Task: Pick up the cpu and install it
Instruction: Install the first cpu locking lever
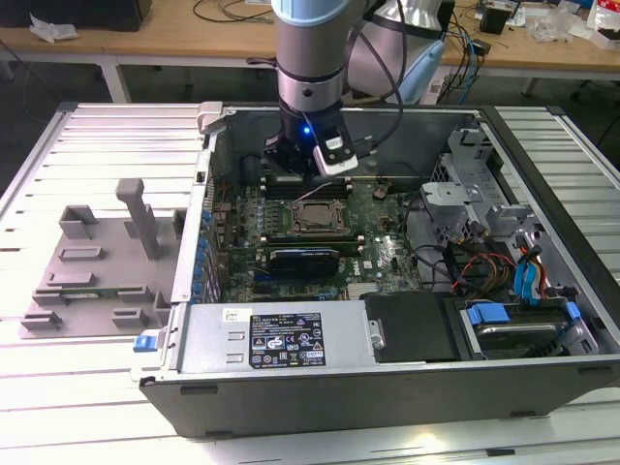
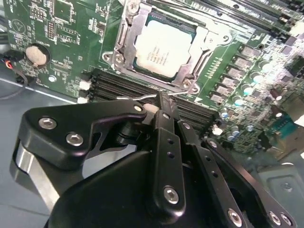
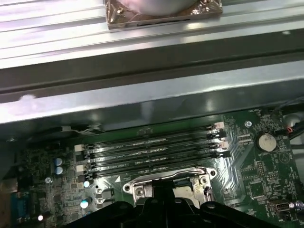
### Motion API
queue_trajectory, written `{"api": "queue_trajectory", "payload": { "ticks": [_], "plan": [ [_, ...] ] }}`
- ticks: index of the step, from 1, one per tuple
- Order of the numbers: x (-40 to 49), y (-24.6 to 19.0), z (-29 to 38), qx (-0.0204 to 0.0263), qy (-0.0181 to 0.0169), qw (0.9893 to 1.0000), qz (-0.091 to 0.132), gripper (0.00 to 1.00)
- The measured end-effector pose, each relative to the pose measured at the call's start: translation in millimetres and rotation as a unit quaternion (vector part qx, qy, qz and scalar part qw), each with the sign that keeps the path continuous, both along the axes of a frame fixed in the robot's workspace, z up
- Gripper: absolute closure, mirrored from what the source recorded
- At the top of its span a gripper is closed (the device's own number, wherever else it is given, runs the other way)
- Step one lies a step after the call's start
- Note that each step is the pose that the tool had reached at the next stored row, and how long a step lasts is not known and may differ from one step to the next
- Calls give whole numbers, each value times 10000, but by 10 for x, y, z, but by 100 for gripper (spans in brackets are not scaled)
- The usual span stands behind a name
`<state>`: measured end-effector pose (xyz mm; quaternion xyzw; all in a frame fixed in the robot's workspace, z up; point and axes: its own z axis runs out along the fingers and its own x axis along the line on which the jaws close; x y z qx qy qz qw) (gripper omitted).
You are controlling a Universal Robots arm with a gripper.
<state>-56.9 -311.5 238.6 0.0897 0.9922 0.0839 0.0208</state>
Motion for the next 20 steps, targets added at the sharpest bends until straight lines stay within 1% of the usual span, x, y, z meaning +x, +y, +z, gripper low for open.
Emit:
{"api": "queue_trajectory", "payload": {
  "ticks": [1,2,3,6,10,13,16,18,20],
  "plan": [
    [36,6,-5,0,1,10000,-49,89],
    [74,37,-19,-1,1,9999,-122,89],
    [74,64,-24,-1,1,9999,-124,89],
    [74,100,-43,1,0,9999,-128,89],
    [86,102,-85,-1,1,9998,-218,89],
    [87,102,-104,0,0,9998,-223,89],
    [87,105,-132,-22,0,9997,-238,89],
    [87,116,-138,-25,-1,9996,-265,89],
    [87,139,-142,-46,-1,9996,-277,89]
  ]
}}
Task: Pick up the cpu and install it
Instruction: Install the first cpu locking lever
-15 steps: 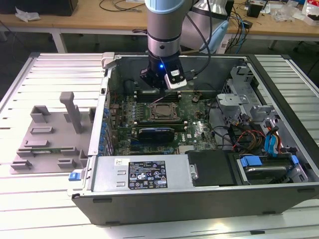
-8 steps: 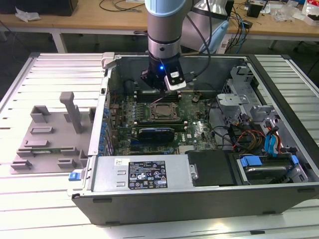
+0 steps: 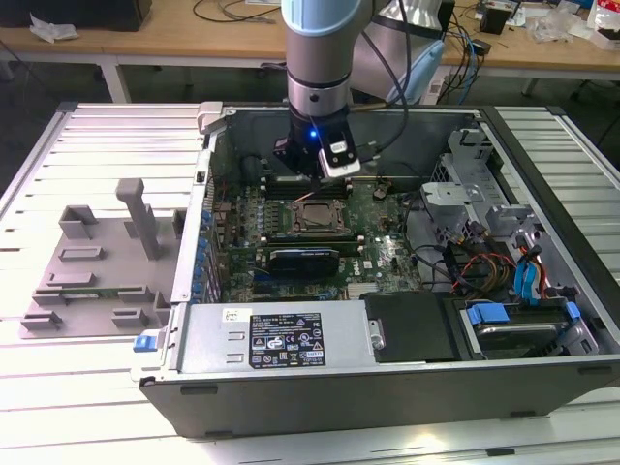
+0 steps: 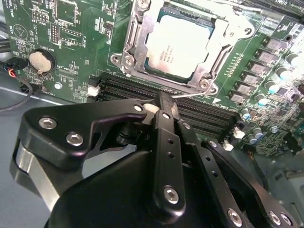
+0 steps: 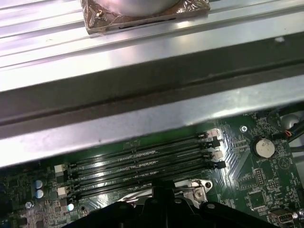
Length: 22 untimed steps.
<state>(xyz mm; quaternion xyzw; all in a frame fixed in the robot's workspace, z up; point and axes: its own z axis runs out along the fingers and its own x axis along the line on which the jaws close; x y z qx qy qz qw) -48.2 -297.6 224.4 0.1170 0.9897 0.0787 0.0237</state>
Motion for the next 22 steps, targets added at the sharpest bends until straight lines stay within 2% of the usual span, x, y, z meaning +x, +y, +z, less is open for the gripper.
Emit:
{"api": "queue_trajectory", "payload": {
  "ticks": [2,4,7,9,11,15,19,22],
  "plan": [
    [0,16,-10,-31,0,10000,-25,89],
    [0,22,-18,-40,0,10000,-70,89],
    [0,60,-38,-54,1,9999,-156,89],
    [0,71,-46,-63,0,9998,-181,89],
    [3,77,-76,-105,0,9996,-255,89],
    [8,76,-96,-123,4,9986,-511,89],
    [8,78,-104,-124,2,9984,-557,89],
    [11,79,-117,-141,5,9971,-743,89]
  ]
}}
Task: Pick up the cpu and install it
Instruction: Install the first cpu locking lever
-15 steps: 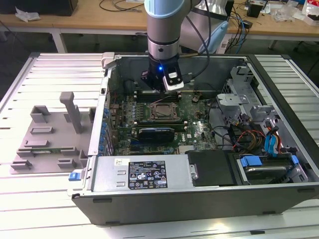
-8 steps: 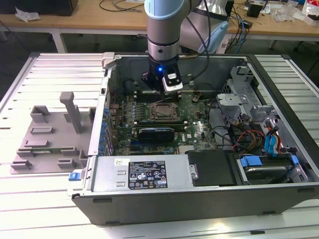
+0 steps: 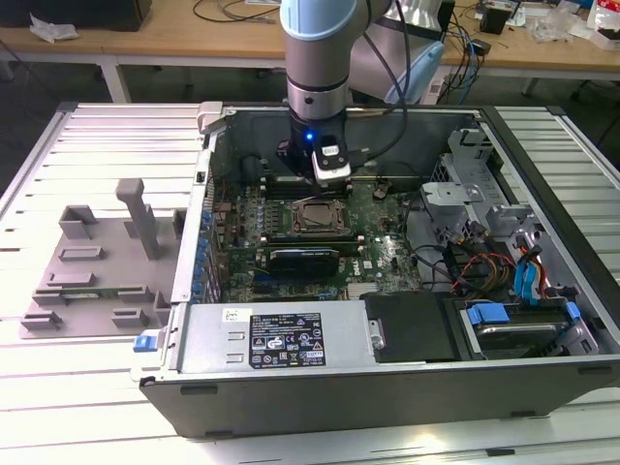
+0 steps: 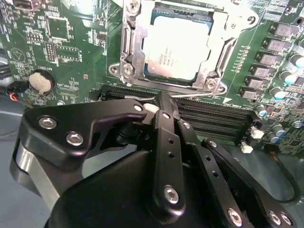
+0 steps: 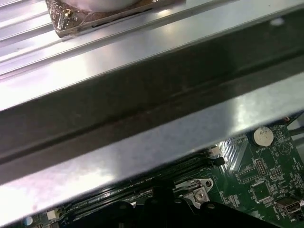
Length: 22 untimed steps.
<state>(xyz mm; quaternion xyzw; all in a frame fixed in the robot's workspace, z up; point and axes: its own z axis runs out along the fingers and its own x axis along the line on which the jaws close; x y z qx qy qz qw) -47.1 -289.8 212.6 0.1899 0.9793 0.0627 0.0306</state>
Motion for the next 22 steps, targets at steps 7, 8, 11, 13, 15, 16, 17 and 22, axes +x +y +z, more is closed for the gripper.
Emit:
{"api": "queue_trajectory", "payload": {
  "ticks": [7,8,11,13,15,16,17,22],
  "plan": [
    [17,35,-17,-31,0,9997,-260,89],
    [17,45,-19,-34,0,9996,-283,89],
    [17,75,-22,-39,0,9994,-348,89],
    [17,77,-22,-39,0,9994,-355,89],
    [17,77,-33,-45,-1,9994,-356,89],
    [16,77,-50,-50,-15,9993,-359,89],
    [16,77,-57,-49,-33,9993,-358,89],
    [17,77,-77,-57,-73,9993,-358,89]
  ]
}}
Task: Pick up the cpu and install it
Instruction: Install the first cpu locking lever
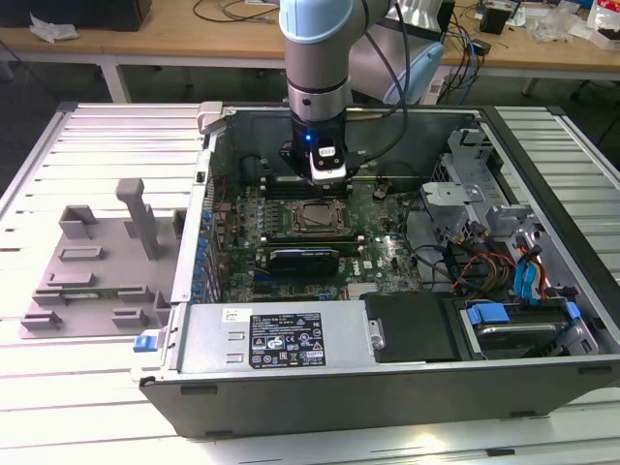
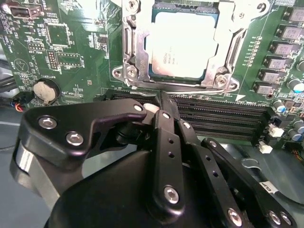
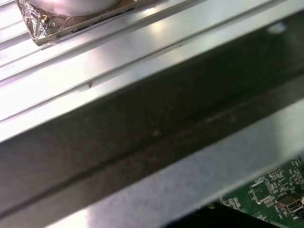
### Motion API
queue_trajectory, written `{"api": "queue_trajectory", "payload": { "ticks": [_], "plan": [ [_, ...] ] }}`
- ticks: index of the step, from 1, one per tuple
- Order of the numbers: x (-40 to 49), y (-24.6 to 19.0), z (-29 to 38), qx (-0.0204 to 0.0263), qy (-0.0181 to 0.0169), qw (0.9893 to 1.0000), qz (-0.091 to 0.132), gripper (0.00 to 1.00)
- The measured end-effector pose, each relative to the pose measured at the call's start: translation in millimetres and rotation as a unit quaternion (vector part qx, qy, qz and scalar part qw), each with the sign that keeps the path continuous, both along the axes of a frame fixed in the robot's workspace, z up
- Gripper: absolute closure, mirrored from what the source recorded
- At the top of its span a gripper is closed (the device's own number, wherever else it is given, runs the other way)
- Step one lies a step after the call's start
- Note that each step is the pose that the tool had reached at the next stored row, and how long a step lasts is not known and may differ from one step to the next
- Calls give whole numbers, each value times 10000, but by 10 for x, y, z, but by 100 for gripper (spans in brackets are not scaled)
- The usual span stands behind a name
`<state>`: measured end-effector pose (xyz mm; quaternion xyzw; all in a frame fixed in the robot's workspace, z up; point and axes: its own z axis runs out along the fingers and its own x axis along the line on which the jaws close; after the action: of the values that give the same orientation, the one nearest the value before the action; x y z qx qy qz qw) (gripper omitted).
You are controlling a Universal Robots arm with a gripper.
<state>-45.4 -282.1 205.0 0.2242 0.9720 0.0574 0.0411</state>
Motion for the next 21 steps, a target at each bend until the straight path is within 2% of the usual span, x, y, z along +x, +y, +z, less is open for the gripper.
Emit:
{"api": "queue_trajectory", "payload": {
  "ticks": [8,12,15,21],
  "plan": [
    [0,-28,-34,-18,-1,10000,0,89],
    [0,-32,-38,-34,-1,10000,-1,89],
    [1,-31,-47,-30,-3,10000,0,89],
    [74,-32,-49,-32,-1,10000,2,89]
  ]
}}
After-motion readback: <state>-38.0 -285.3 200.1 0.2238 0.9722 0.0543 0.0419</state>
